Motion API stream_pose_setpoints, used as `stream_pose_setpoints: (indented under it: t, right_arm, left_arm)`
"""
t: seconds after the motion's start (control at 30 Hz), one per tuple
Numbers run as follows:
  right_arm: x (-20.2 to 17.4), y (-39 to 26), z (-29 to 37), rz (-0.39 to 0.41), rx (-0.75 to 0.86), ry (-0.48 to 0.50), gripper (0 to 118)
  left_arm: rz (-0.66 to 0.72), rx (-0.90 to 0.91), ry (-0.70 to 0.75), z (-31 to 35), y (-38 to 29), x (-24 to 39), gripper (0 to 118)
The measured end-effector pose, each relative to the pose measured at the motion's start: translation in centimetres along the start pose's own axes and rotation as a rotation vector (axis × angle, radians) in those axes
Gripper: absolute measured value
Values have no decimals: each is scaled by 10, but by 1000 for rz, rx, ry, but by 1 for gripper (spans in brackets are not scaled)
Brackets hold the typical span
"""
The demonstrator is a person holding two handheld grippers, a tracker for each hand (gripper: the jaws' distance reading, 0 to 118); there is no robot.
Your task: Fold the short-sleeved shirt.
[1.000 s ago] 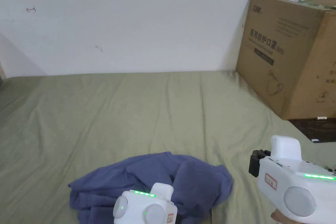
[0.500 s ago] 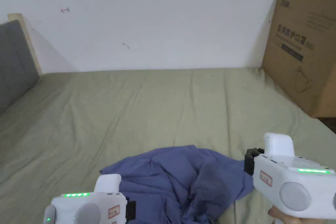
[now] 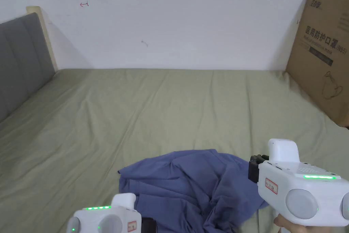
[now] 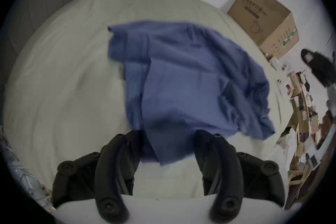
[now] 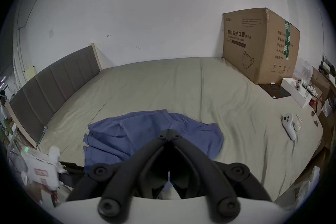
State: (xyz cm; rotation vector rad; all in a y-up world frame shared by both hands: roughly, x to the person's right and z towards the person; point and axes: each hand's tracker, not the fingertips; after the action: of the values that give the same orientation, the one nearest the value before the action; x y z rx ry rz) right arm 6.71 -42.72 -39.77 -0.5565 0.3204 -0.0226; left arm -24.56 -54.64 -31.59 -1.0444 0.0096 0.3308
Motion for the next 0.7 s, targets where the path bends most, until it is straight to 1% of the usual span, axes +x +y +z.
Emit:
stream_pose_setpoints:
  t: [0.03, 0.07, 0.1, 0.13, 0.17, 0.2, 0.23, 0.27, 0.3, 0.37, 0.4, 0.43, 0.47, 0.5, 0.53, 0.57, 0.6, 0.67, 0.7]
  right_arm:
    - [0, -1, -3, 2, -9, 1, 0]
    - [-1, -1, -6, 3, -17, 0, 0]
    - [-1, -2, -10, 6, -27, 1, 0]
    - [-1, -2, -14, 13, -37, 6, 0]
    - [-2, -1, -19, 19, -45, 12, 0]
    - [-3, 1, -26, 30, -63, 24, 0]
    - [-6, 4, -34, 40, -75, 32, 0]
    - [-9, 8, -42, 56, -88, 50, 0]
    - [-11, 12, -49, 65, -101, 62, 1]
    - [-20, 26, -72, 89, -139, 76, 34]
    - [-23, 32, -83, 86, -144, 86, 50]
    - [-27, 40, -97, 91, -154, 104, 56]
    - [-33, 47, -113, 110, -183, 141, 60]
    - [-40, 53, -126, 128, -190, 156, 68]
    - [-49, 59, -143, 162, -202, 161, 83]
    - [-60, 64, -161, 204, -244, 161, 89]
    - [-69, 67, -178, 228, -272, 172, 92]
    - [-86, 68, -215, 247, -330, 236, 93]
    - [-93, 66, -232, 255, -349, 251, 93]
  left_arm:
    - [-2, -31, 11, -13, -5, 2, 53]
    - [-21, -4, 74, -17, -11, 5, 43]
    - [-53, 57, 100, -16, -13, 6, 22]
    - [-24, 65, 33, -9, -10, 6, 4]
    - [23, 51, -54, -8, -8, 5, 4]
    - [10, 15, -14, -13, -5, 6, 4]
    - [-43, 11, 18, -9, -7, 9, 4]
    - [-85, 21, 23, -7, -9, 12, 4]
    - [-91, 25, 24, -4, -10, 14, 4]
    - [-74, 24, 12, 2, -6, 9, 4]
    - [-61, 26, -2, 5, -5, 7, 4]
    - [-59, 32, -9, 10, -3, 6, 4]
    - [-63, 42, -12, 15, -1, 5, 4]
    - [-62, 52, -19, 20, 0, 4, 4]
    - [-58, 58, -31, 23, 1, 3, 4]
    - [-55, 54, -40, 25, 1, 4, 4]
    - [-57, 53, -41, 26, 2, 5, 4]
    - [-61, 53, -38, 26, 2, 9, 4]
    - [-61, 45, -37, 25, 2, 10, 4]
